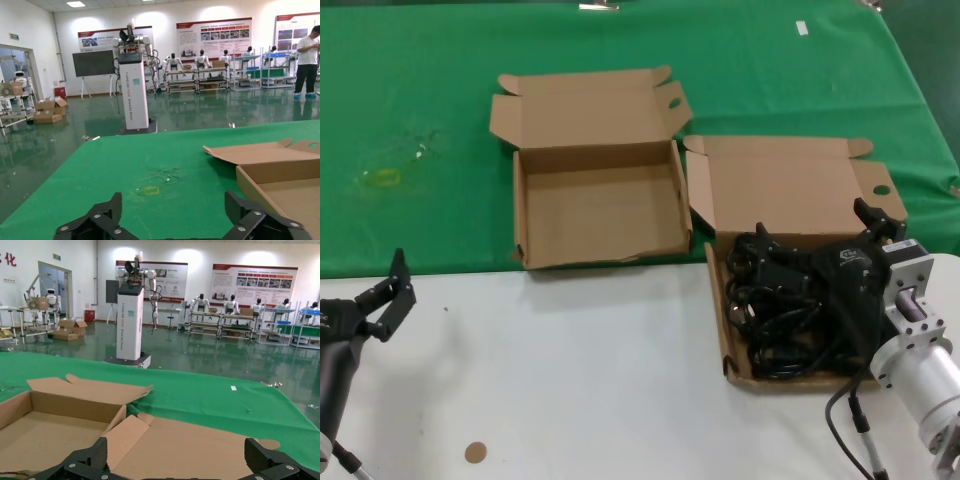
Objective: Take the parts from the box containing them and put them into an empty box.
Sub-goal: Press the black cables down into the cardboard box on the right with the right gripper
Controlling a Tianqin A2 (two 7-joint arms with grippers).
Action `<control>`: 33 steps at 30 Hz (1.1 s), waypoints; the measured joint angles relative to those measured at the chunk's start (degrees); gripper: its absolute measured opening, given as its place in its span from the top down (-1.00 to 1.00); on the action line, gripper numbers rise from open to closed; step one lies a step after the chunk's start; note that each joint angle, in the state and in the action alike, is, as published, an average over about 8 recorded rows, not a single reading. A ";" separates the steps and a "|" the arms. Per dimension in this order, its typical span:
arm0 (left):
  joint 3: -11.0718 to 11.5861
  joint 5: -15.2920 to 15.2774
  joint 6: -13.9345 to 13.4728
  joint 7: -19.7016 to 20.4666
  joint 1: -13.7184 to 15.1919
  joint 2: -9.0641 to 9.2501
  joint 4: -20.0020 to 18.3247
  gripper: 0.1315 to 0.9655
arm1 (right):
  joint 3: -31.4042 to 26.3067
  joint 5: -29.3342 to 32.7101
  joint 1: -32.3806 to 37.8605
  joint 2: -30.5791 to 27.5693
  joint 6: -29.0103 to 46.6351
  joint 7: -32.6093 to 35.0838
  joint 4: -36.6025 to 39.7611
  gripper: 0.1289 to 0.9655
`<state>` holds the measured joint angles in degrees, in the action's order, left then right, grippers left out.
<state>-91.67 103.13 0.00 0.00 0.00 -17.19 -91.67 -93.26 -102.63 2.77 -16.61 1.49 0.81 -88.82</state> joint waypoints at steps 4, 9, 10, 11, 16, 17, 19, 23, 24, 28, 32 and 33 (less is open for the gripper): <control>0.00 0.00 0.00 0.00 0.00 0.00 0.00 -0.43 | 0.00 0.01 0.03 0.01 -0.01 0.00 0.02 -1.00; 0.00 0.00 0.00 0.00 0.00 0.00 0.00 -0.19 | -0.12 0.03 0.25 -0.02 -0.11 0.01 0.17 -1.00; 0.00 0.00 0.00 0.00 0.00 0.00 0.00 -0.12 | -0.19 0.03 0.33 -0.08 -0.15 0.00 0.21 -1.00; 0.00 0.00 0.00 0.00 0.00 0.00 0.00 -0.06 | -0.29 0.03 0.41 -0.18 -0.20 -0.02 0.25 -1.00; 0.00 -0.01 0.00 0.00 0.00 0.00 0.00 0.21 | -1.19 -0.06 0.90 -1.56 -0.33 -0.28 0.53 -1.00; 0.00 -0.01 0.00 0.00 0.00 0.00 0.00 0.21 | -1.53 -0.16 1.03 -2.15 -0.36 -0.44 0.56 -1.00; 0.00 -0.01 0.00 0.00 0.00 0.00 0.00 0.21 | -2.46 -0.53 1.33 -3.71 -0.49 -0.88 0.53 -1.00; 0.00 -0.01 0.00 0.00 0.00 0.00 0.00 0.43 | -5.84 -2.22 2.37 -9.02 -1.17 -2.22 -0.10 -1.00; 0.00 -0.01 0.00 0.00 0.00 0.00 0.00 0.48 | -6.93 -2.78 2.75 -10.69 -1.38 -2.60 -0.37 -1.00; 0.00 -0.01 0.00 0.00 0.00 0.00 0.00 0.64 | -11.93 -4.75 5.07 -18.58 -1.60 -4.37 -1.63 -1.00; 0.00 -0.01 0.00 0.00 0.00 0.00 0.00 0.77 | -16.20 -3.97 8.16 -27.35 1.45 -6.61 -2.87 -1.00; 0.00 -0.01 0.00 0.00 0.00 0.00 0.00 0.80 | -16.96 -3.32 8.95 -29.41 2.86 -7.10 -3.13 -1.00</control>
<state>-91.68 103.13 0.00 0.00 0.00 -17.19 -91.67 -110.22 -105.95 11.72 -46.02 4.35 -6.29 -91.95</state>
